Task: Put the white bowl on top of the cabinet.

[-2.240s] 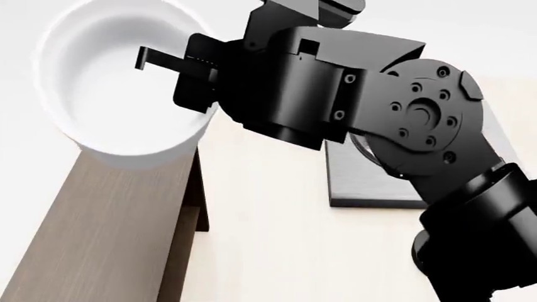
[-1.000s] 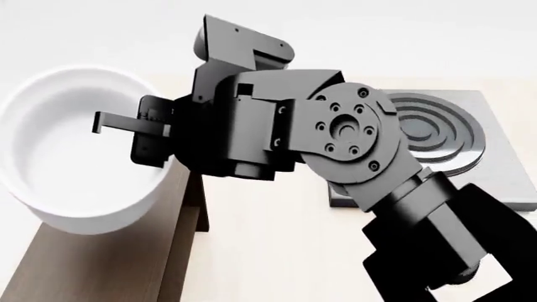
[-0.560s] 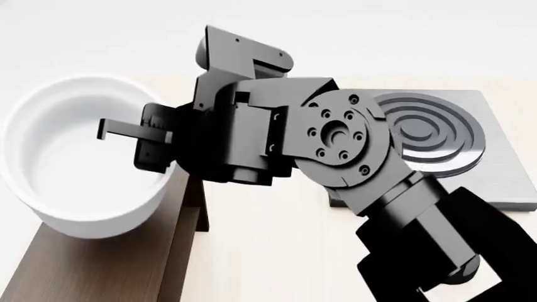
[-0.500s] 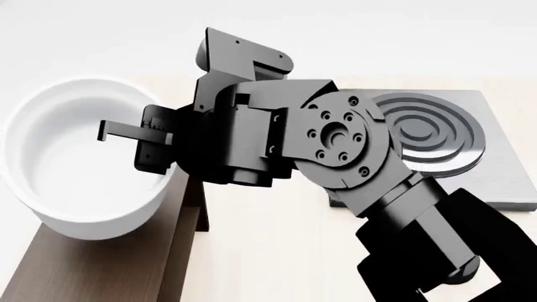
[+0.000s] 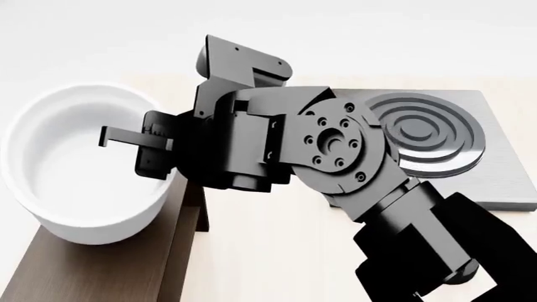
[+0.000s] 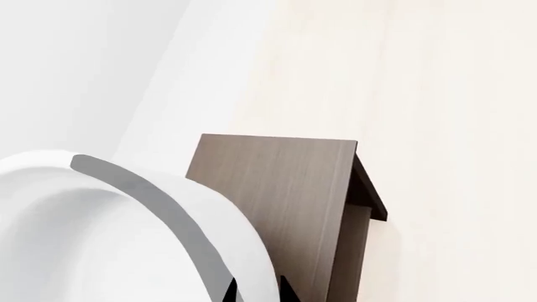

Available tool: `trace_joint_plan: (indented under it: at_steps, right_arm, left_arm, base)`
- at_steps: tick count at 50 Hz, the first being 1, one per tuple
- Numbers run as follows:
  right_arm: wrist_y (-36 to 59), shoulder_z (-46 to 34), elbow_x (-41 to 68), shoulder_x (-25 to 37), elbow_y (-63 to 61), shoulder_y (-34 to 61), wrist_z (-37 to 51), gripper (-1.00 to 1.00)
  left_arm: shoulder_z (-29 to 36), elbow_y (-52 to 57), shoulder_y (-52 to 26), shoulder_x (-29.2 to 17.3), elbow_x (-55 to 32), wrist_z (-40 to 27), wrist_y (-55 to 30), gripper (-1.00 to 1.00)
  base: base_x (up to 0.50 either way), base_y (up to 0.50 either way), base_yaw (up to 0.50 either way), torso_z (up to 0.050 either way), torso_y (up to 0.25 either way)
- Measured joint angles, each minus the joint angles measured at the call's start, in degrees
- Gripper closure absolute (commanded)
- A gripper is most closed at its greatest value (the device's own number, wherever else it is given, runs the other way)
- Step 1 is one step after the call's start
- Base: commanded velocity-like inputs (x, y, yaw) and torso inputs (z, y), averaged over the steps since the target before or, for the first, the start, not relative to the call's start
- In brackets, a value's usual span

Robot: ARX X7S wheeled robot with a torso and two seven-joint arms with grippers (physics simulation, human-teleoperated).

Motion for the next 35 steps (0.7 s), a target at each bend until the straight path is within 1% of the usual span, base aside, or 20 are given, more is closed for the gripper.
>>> trace_joint_plan:
  at_steps: [35]
  right_arm:
    - [0.41,-1.49,-0.42,-1.07,2.99,0.13,-0.13,1.00]
  left_arm:
    - [0.01,0.19,0.08,-0.01,-0.11,-0.04,-0.03,-1.00]
  base:
    - [0.00,0.00,0.00,0.000,0.001]
